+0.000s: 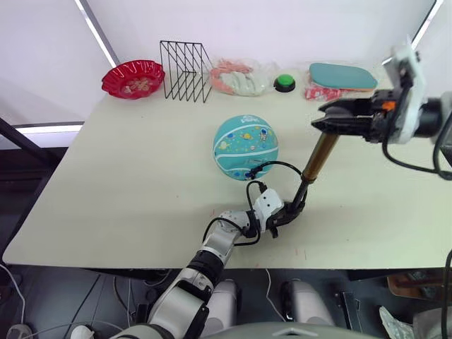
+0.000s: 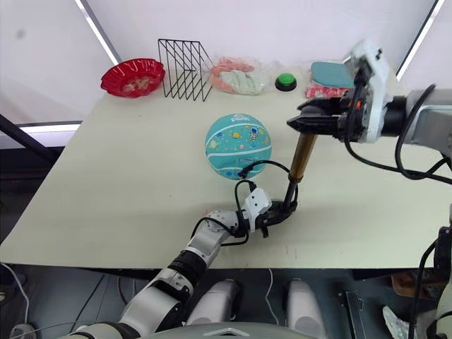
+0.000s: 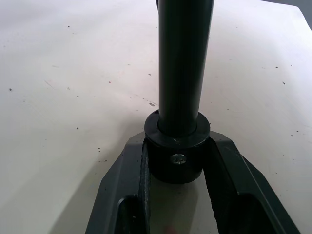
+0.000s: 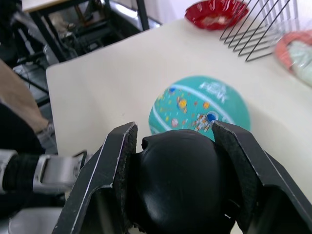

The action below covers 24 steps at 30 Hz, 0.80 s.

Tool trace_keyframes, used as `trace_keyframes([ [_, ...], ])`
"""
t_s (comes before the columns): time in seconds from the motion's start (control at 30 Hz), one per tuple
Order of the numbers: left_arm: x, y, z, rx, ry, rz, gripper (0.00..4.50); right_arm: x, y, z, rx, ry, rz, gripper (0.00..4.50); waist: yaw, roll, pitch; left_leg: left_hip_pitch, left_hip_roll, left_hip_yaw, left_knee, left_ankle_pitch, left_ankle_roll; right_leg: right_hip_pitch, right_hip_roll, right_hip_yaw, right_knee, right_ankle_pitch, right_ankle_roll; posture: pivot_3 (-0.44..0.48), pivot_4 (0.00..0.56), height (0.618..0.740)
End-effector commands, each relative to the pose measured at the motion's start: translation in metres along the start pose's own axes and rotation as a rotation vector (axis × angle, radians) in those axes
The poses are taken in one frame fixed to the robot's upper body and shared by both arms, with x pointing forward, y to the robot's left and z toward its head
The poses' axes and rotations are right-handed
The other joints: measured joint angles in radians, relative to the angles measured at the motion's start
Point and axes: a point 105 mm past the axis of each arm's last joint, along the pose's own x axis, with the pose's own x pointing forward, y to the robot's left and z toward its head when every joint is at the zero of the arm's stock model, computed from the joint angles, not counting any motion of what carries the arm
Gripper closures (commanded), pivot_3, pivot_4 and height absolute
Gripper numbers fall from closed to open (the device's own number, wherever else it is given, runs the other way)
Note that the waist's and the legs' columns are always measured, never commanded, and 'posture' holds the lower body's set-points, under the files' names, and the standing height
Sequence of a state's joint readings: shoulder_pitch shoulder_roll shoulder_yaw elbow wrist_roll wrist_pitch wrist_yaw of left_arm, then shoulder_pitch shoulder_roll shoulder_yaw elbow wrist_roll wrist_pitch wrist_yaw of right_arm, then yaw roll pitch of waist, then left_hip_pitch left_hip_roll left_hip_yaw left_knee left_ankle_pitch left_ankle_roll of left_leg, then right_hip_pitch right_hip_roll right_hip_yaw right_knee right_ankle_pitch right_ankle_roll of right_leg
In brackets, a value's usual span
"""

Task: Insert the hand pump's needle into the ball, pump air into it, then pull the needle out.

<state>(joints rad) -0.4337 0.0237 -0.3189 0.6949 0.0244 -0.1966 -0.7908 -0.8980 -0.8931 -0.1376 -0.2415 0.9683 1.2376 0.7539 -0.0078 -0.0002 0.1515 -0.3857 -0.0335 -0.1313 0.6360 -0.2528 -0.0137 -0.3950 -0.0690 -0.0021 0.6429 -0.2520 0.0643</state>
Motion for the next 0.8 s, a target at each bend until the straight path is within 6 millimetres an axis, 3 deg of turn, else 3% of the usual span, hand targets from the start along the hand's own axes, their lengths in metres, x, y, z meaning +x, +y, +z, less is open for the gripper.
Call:
trace_keyframes([
  [0.03, -0.012, -0.008, -0.043, -0.106, 0.130, 0.008, 3.46, -0.006, -0.002, 0.004, -0.021, -0.016, -0.043, 2.56, 0.000, 0.000, 0.000, 0.000, 0.000, 0.000, 0.000, 0.000, 0.000, 0.000, 0.000, 0.000, 0.000, 0.000, 0.000, 0.000, 0.150, 0.740],
  [0.27, -0.015, -0.009, -0.044, -0.109, 0.127, 0.016, 3.46, 0.022, -0.006, -0.071, 0.080, 0.139, -0.018, 2.56, -0.008, -0.001, -0.006, 0.007, 0.001, 0.001, 0.000, 0.000, 0.000, 0.006, 0.001, 0.000, 0.001, -0.001, 0.002, 0.000, 0.150, 0.740],
  [0.4, -0.015, -0.008, -0.043, -0.106, 0.128, 0.022, 3.46, 0.043, -0.004, -0.104, 0.143, 0.162, 0.002, 2.56, -0.011, -0.002, -0.011, 0.010, 0.003, 0.001, 0.000, 0.000, 0.000, 0.009, 0.003, 0.000, 0.001, -0.003, 0.005, 0.000, 0.150, 0.740],
  [0.53, -0.014, -0.008, -0.041, -0.107, 0.123, 0.026, 3.46, 0.069, 0.005, -0.166, 0.205, 0.209, 0.043, 2.56, -0.012, -0.005, -0.017, 0.013, 0.004, 0.001, -0.001, 0.000, 0.000, 0.011, 0.004, 0.000, 0.001, -0.003, 0.004, 0.000, 0.150, 0.740],
  [0.63, -0.013, -0.009, -0.040, -0.110, 0.119, 0.027, 3.46, 0.077, 0.017, -0.205, 0.236, 0.246, 0.096, 2.56, -0.013, -0.006, -0.024, 0.024, 0.004, 0.001, -0.005, 0.000, 0.000, 0.020, 0.004, 0.001, 0.000, -0.004, 0.004, 0.000, 0.150, 0.740],
  [0.7, -0.013, -0.009, -0.040, -0.109, 0.119, 0.026, 3.46, 0.075, 0.019, -0.220, 0.231, 0.282, 0.090, 2.56, -0.022, -0.007, -0.028, 0.024, 0.004, 0.002, -0.005, 0.000, 0.000, 0.020, 0.004, 0.002, 0.000, -0.004, 0.004, 0.000, 0.150, 0.740],
  [0.8, -0.015, -0.009, -0.041, -0.110, 0.122, 0.027, 3.46, 0.070, 0.007, -0.196, 0.161, 0.193, 0.045, 2.56, -0.023, -0.009, -0.033, 0.025, 0.004, 0.000, -0.005, 0.000, 0.000, 0.021, 0.005, 0.001, 0.000, -0.004, 0.004, 0.000, 0.150, 0.740],
])
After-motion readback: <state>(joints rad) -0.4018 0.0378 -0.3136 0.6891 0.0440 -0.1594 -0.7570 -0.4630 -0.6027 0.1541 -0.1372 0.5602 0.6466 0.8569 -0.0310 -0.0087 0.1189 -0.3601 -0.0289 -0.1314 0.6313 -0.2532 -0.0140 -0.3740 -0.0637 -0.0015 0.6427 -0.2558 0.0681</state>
